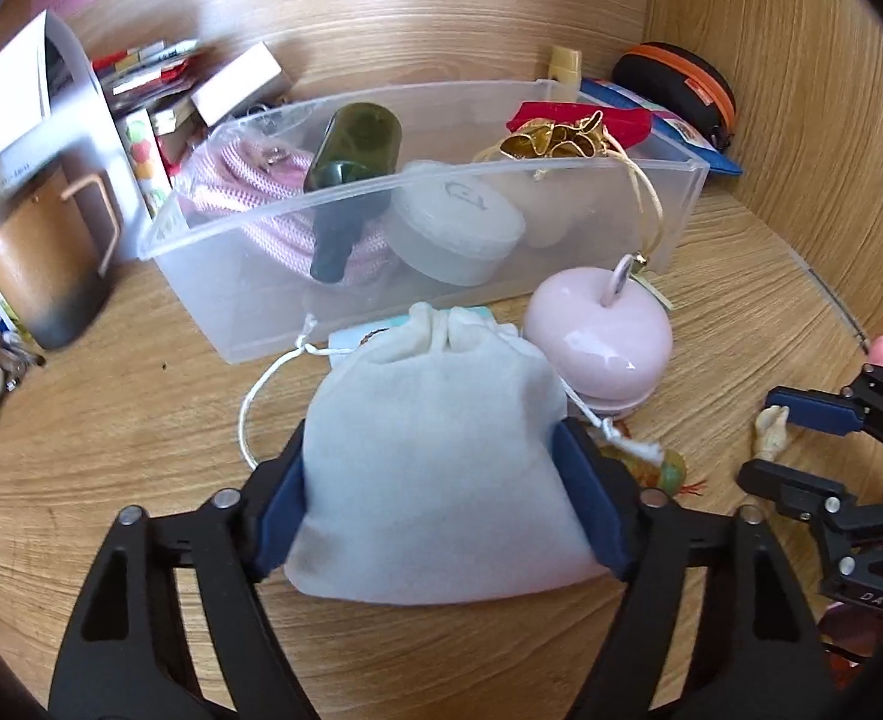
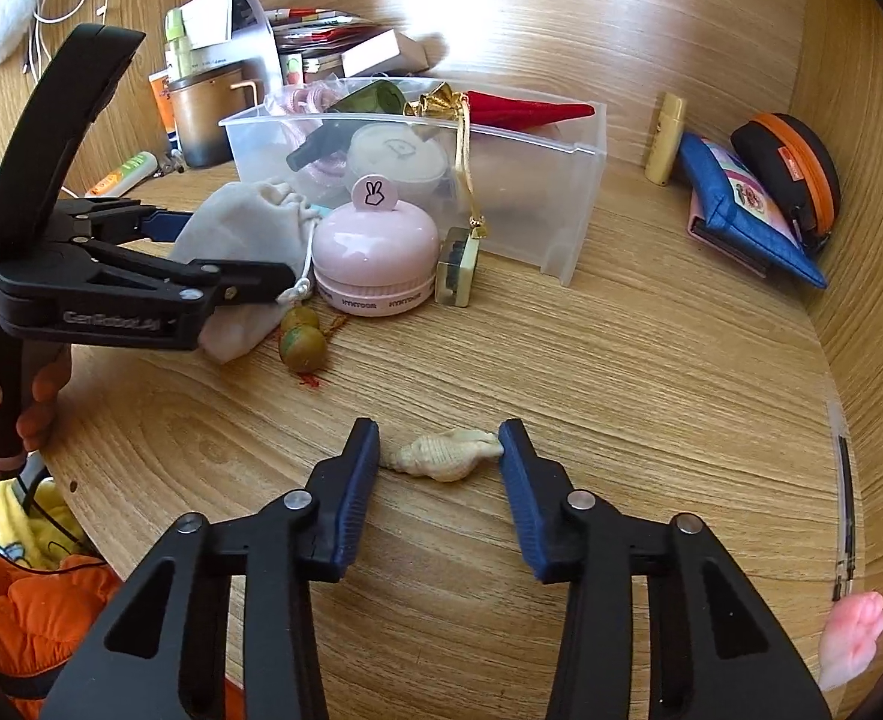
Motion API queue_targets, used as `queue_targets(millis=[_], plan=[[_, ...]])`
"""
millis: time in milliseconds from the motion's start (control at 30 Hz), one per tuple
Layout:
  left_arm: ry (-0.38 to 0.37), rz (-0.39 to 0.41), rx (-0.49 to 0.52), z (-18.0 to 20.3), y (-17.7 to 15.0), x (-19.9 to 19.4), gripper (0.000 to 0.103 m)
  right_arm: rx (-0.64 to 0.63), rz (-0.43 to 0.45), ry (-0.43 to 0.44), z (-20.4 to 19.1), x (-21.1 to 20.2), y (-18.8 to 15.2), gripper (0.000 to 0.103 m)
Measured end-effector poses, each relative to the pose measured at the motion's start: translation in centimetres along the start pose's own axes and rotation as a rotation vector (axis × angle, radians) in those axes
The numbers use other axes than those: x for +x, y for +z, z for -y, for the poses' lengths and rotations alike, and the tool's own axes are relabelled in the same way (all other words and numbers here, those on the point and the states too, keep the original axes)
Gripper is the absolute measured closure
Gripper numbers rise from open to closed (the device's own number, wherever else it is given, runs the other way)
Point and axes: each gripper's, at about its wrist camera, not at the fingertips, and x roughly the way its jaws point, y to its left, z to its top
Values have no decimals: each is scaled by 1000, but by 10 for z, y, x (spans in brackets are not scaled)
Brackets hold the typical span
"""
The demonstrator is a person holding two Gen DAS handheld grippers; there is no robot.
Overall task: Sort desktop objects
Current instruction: 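Grasp the small shell with the right tool while the left tool lifts the white pouch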
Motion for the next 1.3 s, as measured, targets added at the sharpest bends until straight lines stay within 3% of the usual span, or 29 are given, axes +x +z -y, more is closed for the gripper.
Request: queue_targets(millis=[167, 233, 500, 567, 1200, 1300], plan=[[7, 9, 5, 0, 1, 1, 31, -5, 1, 0, -1, -1, 0, 65], [35, 30, -9, -1, 2, -2, 37, -5, 3, 3, -1, -1, 0, 65], [34, 61, -49, -8, 0, -10, 39, 10, 30, -8, 3, -7, 5, 65], [63, 78, -41, -7, 0, -13, 39, 12, 35, -11, 6, -8, 8, 65], [14, 196, -113, -28, 14, -61, 39, 21, 157, -50, 18, -28, 48, 65], [-31, 198, -161, -37, 17, -62, 39, 27, 180, -52, 21, -31, 55, 65]])
